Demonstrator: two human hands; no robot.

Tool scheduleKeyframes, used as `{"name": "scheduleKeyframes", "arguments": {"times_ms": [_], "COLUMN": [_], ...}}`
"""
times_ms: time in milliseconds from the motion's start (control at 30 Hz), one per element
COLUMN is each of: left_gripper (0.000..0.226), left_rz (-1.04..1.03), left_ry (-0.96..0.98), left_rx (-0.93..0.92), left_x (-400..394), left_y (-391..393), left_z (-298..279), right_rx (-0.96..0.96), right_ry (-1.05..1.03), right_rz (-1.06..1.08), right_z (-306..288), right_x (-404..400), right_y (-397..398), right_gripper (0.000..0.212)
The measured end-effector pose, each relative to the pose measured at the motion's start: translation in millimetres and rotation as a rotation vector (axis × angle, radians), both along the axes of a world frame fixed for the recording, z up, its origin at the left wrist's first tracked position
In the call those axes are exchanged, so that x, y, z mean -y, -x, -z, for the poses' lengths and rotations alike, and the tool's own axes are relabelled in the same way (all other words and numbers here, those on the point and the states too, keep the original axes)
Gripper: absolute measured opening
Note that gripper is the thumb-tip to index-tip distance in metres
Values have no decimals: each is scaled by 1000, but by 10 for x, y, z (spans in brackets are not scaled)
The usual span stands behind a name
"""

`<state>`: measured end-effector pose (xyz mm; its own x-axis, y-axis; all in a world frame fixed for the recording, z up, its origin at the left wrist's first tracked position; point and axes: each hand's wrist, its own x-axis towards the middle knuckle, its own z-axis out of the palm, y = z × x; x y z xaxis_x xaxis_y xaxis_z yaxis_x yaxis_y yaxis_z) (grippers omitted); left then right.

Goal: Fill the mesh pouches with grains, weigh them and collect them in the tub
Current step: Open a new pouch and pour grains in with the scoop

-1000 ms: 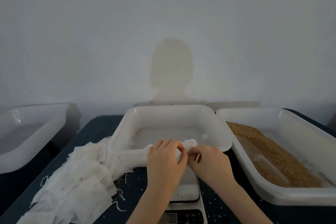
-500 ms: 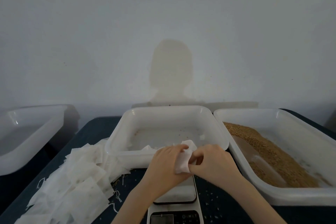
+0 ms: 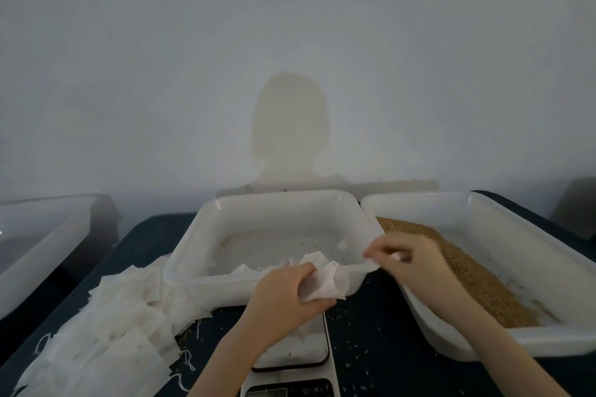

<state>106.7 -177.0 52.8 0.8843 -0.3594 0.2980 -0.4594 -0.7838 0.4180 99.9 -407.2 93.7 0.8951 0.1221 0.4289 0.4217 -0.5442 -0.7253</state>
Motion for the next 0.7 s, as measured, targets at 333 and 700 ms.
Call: {"name": "scheduleKeyframes", "arguments": {"times_ms": [333,700], "left_gripper": [38,47], "left_rz": [26,17], "left_ry": [-62,-61], "left_rx": [7,-28], "left_x": [215,345], "left_y": [-88,-155], "left_z": [27,99], "right_rx": [-494,-408], "right_ry": [797,767], "right_rz": [297,453], "right_z": [492,489], "right_x": [1266,1426], "right_y": [-384,-515], "right_gripper": [70,18]}}
